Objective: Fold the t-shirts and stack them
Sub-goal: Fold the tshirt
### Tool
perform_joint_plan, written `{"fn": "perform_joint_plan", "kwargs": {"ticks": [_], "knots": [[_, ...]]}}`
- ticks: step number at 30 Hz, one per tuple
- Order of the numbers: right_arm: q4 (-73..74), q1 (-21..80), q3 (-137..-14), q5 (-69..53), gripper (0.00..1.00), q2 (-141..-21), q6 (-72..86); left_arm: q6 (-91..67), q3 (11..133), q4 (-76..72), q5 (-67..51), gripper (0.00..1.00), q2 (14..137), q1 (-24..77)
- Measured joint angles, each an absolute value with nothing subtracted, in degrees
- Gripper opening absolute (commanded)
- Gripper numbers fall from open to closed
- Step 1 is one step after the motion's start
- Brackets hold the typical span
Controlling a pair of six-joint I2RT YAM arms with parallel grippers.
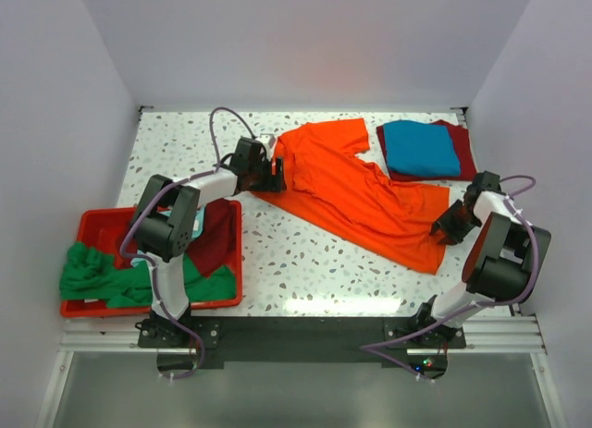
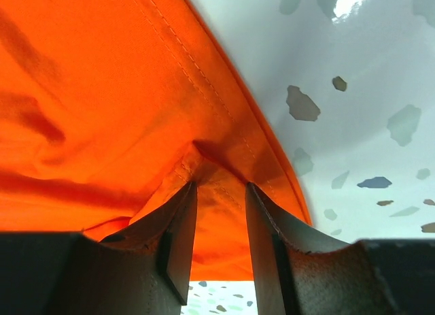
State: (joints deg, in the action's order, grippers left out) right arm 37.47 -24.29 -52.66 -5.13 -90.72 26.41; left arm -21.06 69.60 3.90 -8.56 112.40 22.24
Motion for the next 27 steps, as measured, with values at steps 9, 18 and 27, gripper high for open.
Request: {"fn": "perform_joint_plan", "kwargs": {"ticks": [9, 18, 27], "knots": [[35.33, -24.29, -52.66, -7.20, 0.25, -91.53, 26.09, -21.06, 69.60, 3.90, -8.58, 0.76, 112.40, 22.24], [34.33, -24.34, -52.69, -7.29, 0.13, -93.38, 25.82, -21.50, 69.60, 3.88, -8.54, 0.76, 112.40, 22.24], [33.80, -24.40, -52.69, -7.25, 0.00, -93.43, 25.02, -21.52, 69.60, 3.88, -8.54, 0.76, 112.40, 22.24]]}}
